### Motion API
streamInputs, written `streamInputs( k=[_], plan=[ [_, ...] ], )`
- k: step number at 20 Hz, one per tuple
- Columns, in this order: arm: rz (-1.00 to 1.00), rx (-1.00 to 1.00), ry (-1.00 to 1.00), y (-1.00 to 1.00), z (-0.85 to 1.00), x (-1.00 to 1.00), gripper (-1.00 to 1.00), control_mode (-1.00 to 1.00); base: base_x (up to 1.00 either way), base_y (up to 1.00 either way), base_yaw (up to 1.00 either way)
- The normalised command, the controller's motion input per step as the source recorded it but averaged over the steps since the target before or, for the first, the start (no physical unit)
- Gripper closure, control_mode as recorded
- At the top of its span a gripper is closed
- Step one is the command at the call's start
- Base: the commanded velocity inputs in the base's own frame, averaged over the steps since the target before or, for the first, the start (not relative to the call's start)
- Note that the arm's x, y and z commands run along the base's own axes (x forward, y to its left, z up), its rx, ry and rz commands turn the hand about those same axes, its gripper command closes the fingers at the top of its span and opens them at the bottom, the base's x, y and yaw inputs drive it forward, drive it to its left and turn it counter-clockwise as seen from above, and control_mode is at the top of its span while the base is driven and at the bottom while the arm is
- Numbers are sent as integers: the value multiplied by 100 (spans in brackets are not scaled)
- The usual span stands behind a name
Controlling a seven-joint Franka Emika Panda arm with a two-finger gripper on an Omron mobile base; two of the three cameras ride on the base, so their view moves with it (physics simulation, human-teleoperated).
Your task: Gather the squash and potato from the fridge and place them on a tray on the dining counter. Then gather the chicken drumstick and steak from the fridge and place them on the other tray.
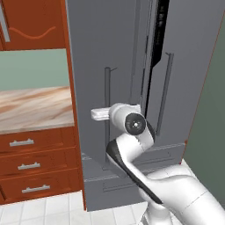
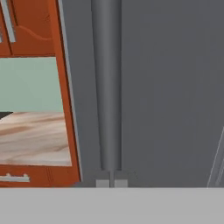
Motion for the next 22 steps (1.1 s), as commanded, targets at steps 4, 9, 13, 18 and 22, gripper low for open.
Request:
streamInputs(
  k=[4, 9, 13, 18, 22],
  plan=[
    [-11, 1, 21, 0, 51, -100, 100, -100, 0, 0, 0],
    [-11, 2, 19, -5, 53, -100, 100, -100, 0, 0, 0],
    [-9, 13, 14, -60, 35, -100, 100, -100, 0, 0, 0],
    [-9, 24, 1, -97, 13, -91, 100, -100, 0, 0, 0],
    [-5, 32, 0, -82, 16, -29, 100, -100, 0, 0, 0]
  ],
)
